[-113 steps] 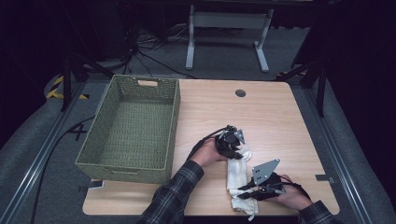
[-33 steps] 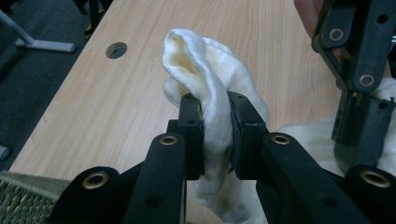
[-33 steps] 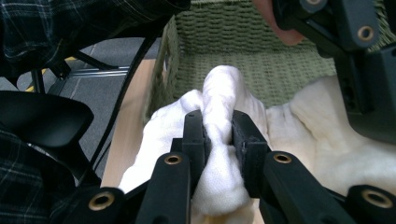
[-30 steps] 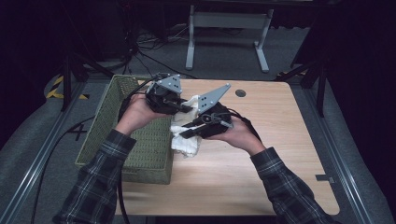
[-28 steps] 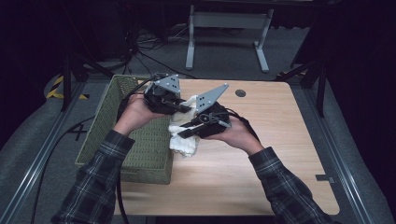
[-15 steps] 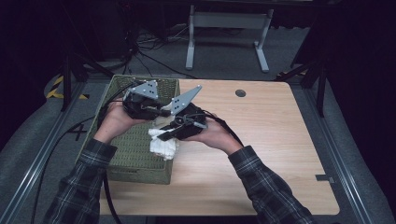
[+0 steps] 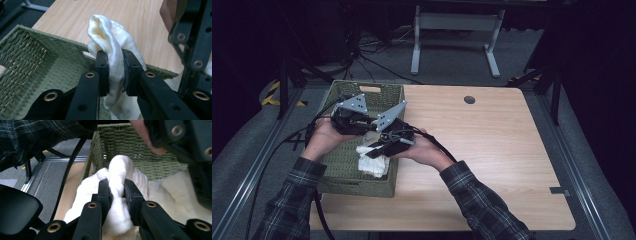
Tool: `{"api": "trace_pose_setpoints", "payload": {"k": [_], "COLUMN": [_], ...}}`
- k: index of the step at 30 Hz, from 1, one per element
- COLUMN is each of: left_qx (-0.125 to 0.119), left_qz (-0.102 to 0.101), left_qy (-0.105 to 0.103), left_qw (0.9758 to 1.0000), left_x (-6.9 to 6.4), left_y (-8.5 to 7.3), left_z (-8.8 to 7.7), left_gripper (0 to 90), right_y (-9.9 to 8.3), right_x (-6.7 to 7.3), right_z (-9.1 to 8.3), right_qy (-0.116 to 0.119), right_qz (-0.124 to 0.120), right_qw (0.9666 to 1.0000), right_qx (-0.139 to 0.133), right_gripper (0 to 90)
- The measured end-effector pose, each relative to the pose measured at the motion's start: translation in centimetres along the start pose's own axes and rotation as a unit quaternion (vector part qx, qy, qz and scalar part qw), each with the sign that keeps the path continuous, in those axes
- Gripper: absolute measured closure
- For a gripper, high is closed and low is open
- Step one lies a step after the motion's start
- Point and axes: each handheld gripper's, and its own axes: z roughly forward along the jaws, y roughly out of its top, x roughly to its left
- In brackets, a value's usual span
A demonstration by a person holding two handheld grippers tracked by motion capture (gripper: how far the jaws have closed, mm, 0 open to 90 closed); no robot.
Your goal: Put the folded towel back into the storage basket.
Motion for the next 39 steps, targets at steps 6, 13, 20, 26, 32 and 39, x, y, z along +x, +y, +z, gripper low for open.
{"api": "trace_pose_setpoints", "payload": {"k": [6, 13, 20, 26, 32, 39], "left_qx": [0.006, 0.011, 0.011, 0.015, 0.01, 0.018], "left_qz": [-0.005, -0.011, -0.009, -0.012, -0.024, -0.041], "left_qy": [-0.006, -0.011, -0.01, -0.011, -0.003, 0.014], "left_qw": [0.9999, 0.9998, 0.9998, 0.9997, 0.9997, 0.9989], "left_x": [-0.1, -0.1, 0.0, 0.3, 0.6, 1.8], "left_y": [-0.9, -1.3, -1.3, -1.3, -1.3, -0.4], "left_z": [0.7, 1.4, 1.6, 1.9, 1.9, 1.9], "left_gripper": [77.4, 77.3, 77.3, 77.3, 77.3, 77.2], "right_y": [-1.0, -1.7, -1.7, -1.7, -1.8, -2.2], "right_x": [0.0, 0.1, -0.1, -0.3, -0.4, -0.4], "right_z": [0.9, 1.5, 1.7, 1.1, -0.1, -1.9], "right_qy": [-0.001, -0.003, -0.006, -0.017, -0.027, -0.041], "right_qz": [0.006, 0.009, 0.016, 0.022, 0.023, 0.027], "right_qw": [1.0, 0.9999, 0.9998, 0.9996, 0.9994, 0.9988], "right_qx": [0.002, 0.009, 0.01, 0.005, 0.002, -0.001], "right_gripper": [77.6, 77.0, 63.7, 59.0, 56.1, 53.2]}}
